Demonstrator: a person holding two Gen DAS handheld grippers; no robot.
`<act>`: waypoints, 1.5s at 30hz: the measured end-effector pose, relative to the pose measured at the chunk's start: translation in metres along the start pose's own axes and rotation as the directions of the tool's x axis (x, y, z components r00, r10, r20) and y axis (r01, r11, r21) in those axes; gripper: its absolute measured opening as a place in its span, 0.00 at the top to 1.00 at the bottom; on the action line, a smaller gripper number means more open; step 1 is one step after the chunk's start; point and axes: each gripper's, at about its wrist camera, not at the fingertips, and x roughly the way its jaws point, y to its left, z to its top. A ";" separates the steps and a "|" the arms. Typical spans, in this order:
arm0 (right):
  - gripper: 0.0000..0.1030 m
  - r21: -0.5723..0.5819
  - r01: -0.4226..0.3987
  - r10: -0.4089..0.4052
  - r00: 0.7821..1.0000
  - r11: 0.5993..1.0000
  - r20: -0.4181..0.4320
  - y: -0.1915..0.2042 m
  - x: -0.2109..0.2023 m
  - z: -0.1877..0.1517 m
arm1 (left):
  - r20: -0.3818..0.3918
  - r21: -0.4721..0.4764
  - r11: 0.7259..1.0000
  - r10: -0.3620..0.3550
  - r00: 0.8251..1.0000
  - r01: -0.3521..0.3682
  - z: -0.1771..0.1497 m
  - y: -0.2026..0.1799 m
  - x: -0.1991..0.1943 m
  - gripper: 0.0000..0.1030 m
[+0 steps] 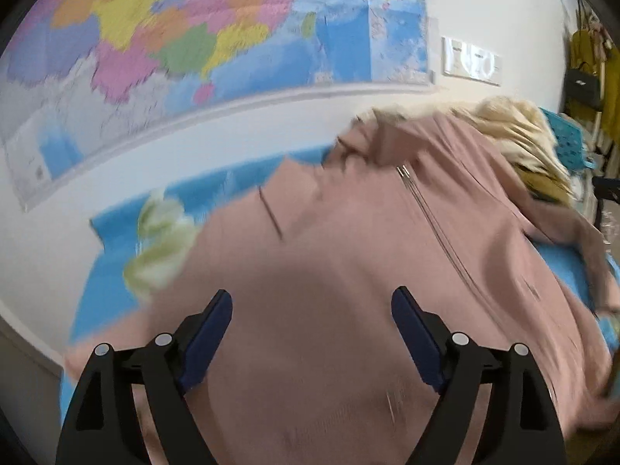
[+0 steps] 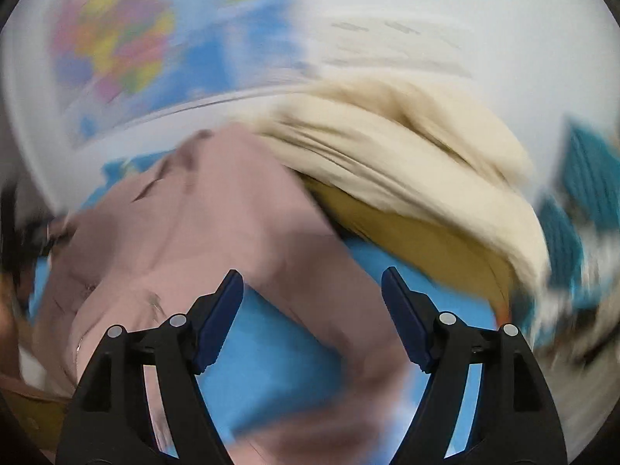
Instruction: Fold large clothes
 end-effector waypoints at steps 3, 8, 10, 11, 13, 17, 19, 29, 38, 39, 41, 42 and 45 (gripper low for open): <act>0.28 -0.189 -0.018 0.018 1.000 0.982 -0.001 0.062 0.053 0.045 | -0.009 -0.009 0.998 0.055 0.998 -0.055 0.036 0.001 0.043 0.20; 0.30 -0.344 -0.008 -0.003 0.999 0.939 -0.032 0.115 0.136 0.106 | -0.070 -0.065 0.988 0.135 0.988 -0.139 0.087 0.014 0.120 0.20; 0.34 -0.347 -0.061 0.044 0.997 0.936 -0.057 0.128 0.153 0.121 | -0.100 -0.080 0.984 0.151 0.983 -0.159 0.100 0.018 0.146 0.20; 0.34 -0.331 -0.118 0.096 0.992 0.936 -0.083 0.133 0.159 0.129 | -0.115 -0.080 0.983 0.156 0.981 -0.166 0.105 0.020 0.158 0.20; 0.34 -0.260 -0.235 0.212 0.970 0.936 -0.115 0.139 0.169 0.144 | -0.137 -0.078 0.983 0.155 0.978 -0.166 0.110 0.021 0.179 0.20; 0.37 -0.196 -0.296 0.255 0.944 0.935 -0.211 0.155 0.207 0.161 | -0.178 -0.066 0.983 0.158 0.971 -0.172 0.112 0.024 0.209 0.24; 0.69 -0.156 -0.286 0.233 0.927 0.945 -0.293 0.160 0.236 0.162 | -0.204 -0.078 0.983 0.149 0.967 -0.168 0.110 0.027 0.219 0.35; 0.99 0.110 -0.522 0.529 0.848 0.846 -0.038 0.092 0.206 0.206 | -0.038 -0.199 0.975 0.088 0.995 -0.093 0.124 0.057 0.187 0.82; 0.99 0.208 -0.434 0.453 0.890 0.877 -0.051 0.066 0.245 0.204 | -0.113 -0.175 0.970 0.151 0.982 -0.169 0.136 0.048 0.239 0.87; 0.99 0.202 -0.440 0.453 0.891 0.875 -0.026 0.066 0.241 0.209 | -0.088 -0.200 0.967 0.142 0.986 -0.157 0.142 0.053 0.236 0.87; 0.99 0.206 -0.411 0.421 0.907 0.888 -0.003 0.063 0.243 0.212 | -0.047 -0.231 0.960 0.149 0.988 -0.156 0.146 0.059 0.230 0.87; 0.98 0.201 -0.389 0.400 0.916 0.899 -0.017 0.060 0.250 0.210 | -0.045 -0.230 0.959 0.162 0.986 -0.168 0.147 0.059 0.232 0.86; 0.98 0.154 -0.307 0.320 0.944 0.939 -0.074 0.068 0.266 0.204 | -0.112 -0.133 0.959 0.238 0.965 -0.252 0.138 0.048 0.248 0.75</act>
